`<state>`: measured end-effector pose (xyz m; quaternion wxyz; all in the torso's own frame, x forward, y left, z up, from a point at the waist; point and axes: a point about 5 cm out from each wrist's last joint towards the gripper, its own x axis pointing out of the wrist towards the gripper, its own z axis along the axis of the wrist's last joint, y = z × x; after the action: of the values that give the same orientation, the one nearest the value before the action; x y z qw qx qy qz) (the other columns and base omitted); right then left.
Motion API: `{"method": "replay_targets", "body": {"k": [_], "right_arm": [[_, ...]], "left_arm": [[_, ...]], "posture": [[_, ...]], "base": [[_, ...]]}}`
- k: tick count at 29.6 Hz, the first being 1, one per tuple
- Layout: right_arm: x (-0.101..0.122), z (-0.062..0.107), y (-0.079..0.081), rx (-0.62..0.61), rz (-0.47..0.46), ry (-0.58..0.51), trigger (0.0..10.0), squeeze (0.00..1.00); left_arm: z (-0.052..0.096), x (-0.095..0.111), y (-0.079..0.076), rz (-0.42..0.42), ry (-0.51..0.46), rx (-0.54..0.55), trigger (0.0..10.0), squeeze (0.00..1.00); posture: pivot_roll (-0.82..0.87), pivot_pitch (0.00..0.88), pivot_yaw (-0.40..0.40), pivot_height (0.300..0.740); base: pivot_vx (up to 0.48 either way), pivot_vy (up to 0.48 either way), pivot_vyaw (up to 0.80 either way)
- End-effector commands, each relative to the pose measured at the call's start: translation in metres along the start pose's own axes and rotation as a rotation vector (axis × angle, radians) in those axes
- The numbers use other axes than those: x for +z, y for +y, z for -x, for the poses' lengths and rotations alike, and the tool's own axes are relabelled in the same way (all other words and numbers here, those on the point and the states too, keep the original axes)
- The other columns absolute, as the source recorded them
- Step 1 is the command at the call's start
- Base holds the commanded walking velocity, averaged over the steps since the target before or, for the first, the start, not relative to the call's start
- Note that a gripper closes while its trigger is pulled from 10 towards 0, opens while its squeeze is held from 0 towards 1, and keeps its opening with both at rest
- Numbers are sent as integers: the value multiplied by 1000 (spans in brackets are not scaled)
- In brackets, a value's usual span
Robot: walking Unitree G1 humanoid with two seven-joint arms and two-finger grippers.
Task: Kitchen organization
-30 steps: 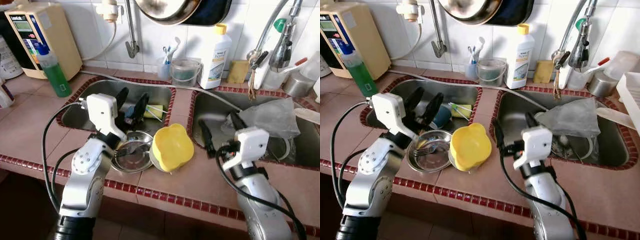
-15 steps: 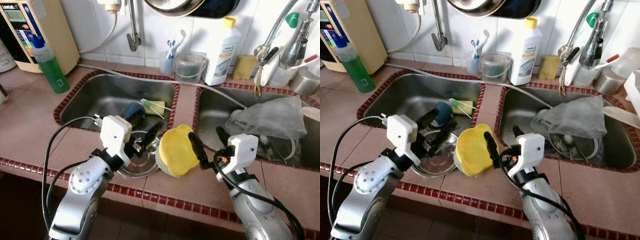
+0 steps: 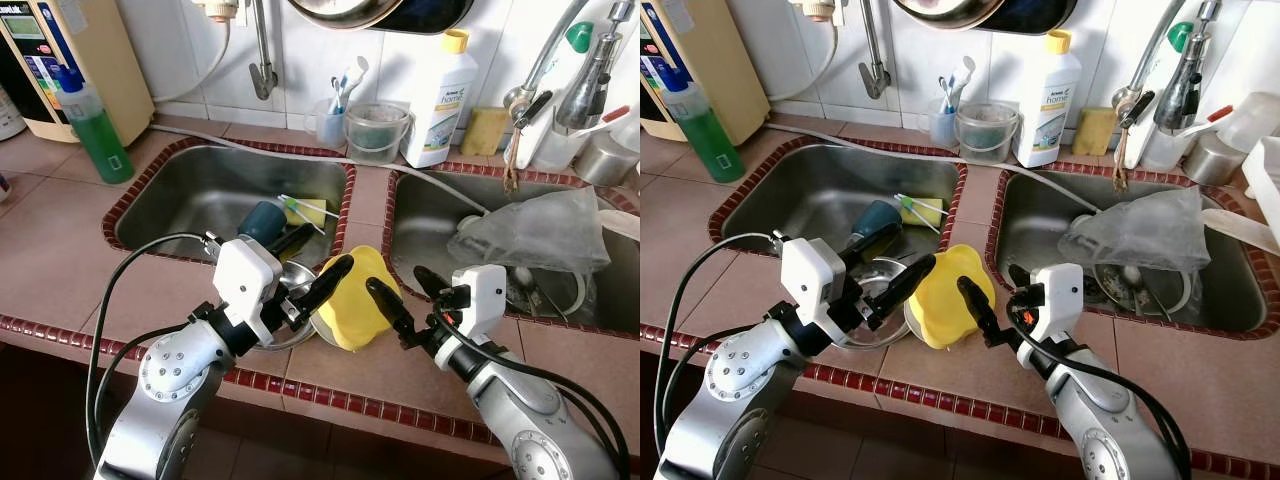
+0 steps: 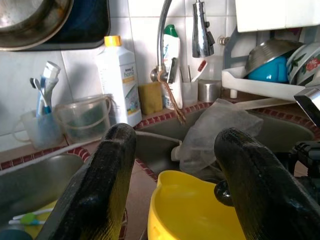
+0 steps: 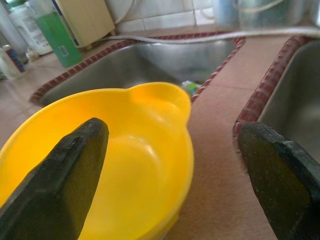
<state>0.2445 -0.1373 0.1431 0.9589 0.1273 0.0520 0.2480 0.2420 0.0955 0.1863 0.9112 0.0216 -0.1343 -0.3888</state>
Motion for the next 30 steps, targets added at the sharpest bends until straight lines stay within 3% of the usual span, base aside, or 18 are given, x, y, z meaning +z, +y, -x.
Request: {"method": "replay_targets", "body": {"k": [1, 10, 18, 22, 30], "right_arm": [[13, 1, 1, 27, -23, -22, 10000, 0], [26, 1, 1, 20, -96, 16, 10000, 0], [26, -1, -11, -30, -118, 159, 10000, 0], [16, -2, -19, -58, -148, 288, 10000, 0], [18, -9, -18, 19, -156, 276, 10000, 0]], "left_arm": [[0, 6, -3, -15, -11, -14, 10000, 0], [-3, 9, -4, -2, -28, -3, 10000, 0], [-7, 11, -7, 10, -42, -2, 10000, 0], [-8, 12, -7, 9, -50, 11, 10000, 0], [-4, 11, -8, 11, -39, -3, 10000, 0]], "posture": [[-112, 122, 27, 740], [-120, 117, 20, 740], [-122, 109, 6, 740], [-114, 100, -2, 740], [-105, 96, -8, 740]], "base": [[0, 0, 0], [0, 0, 0], [0, 0, 0], [0, 0, 0], [0, 0, 0]]}}
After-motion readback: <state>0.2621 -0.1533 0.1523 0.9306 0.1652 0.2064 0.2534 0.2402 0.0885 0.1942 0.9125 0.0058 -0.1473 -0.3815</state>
